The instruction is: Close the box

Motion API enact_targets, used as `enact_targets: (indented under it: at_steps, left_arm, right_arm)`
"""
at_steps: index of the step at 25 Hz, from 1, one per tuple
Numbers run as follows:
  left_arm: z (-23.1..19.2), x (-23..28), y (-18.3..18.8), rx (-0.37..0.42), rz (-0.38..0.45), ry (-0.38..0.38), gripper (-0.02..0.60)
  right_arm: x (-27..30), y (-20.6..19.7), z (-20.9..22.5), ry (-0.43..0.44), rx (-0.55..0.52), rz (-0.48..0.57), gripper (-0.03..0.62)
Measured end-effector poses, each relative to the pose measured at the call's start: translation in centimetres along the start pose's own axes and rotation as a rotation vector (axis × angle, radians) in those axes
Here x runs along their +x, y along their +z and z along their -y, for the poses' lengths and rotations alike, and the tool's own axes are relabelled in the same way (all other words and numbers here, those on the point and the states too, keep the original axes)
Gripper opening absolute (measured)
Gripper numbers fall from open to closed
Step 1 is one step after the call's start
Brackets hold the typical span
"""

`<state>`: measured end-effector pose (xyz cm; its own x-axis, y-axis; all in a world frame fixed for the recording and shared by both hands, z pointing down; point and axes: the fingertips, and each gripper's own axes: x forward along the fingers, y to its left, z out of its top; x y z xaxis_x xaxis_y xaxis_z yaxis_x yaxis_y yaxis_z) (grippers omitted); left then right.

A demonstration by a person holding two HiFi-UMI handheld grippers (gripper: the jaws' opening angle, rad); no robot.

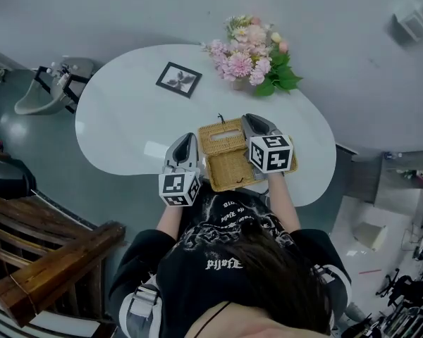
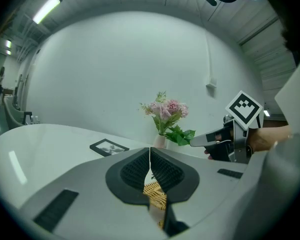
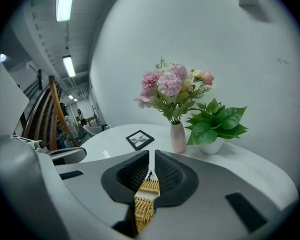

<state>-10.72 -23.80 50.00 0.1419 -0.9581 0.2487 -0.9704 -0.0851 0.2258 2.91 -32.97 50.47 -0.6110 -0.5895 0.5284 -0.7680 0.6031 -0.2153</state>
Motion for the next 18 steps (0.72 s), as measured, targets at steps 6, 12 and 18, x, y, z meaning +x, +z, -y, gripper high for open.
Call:
enact_targets:
  at_steps: [6, 12, 18]
  left_arm:
    - [-1.2, 1.1, 0.3, -0.004, -0.014, -0.028, 0.025]
    - [-2.1, 1.6, 0.2, -0.007, -0.028, -0.042, 0.025]
    - [-2.6, 2.0, -0.4, -0.018, -0.036, -0.053, 0.025]
  right_arm:
    - [2.5, 0.3, -0.7, 0.051, 0.042, -0.077, 0.090]
    - [5.2, 0.3, -2.0, 0.104, -0.026, -0.204, 0.124]
    - [7.9, -2.1, -2.5, 0.159, -0.061, -0.436, 0.123]
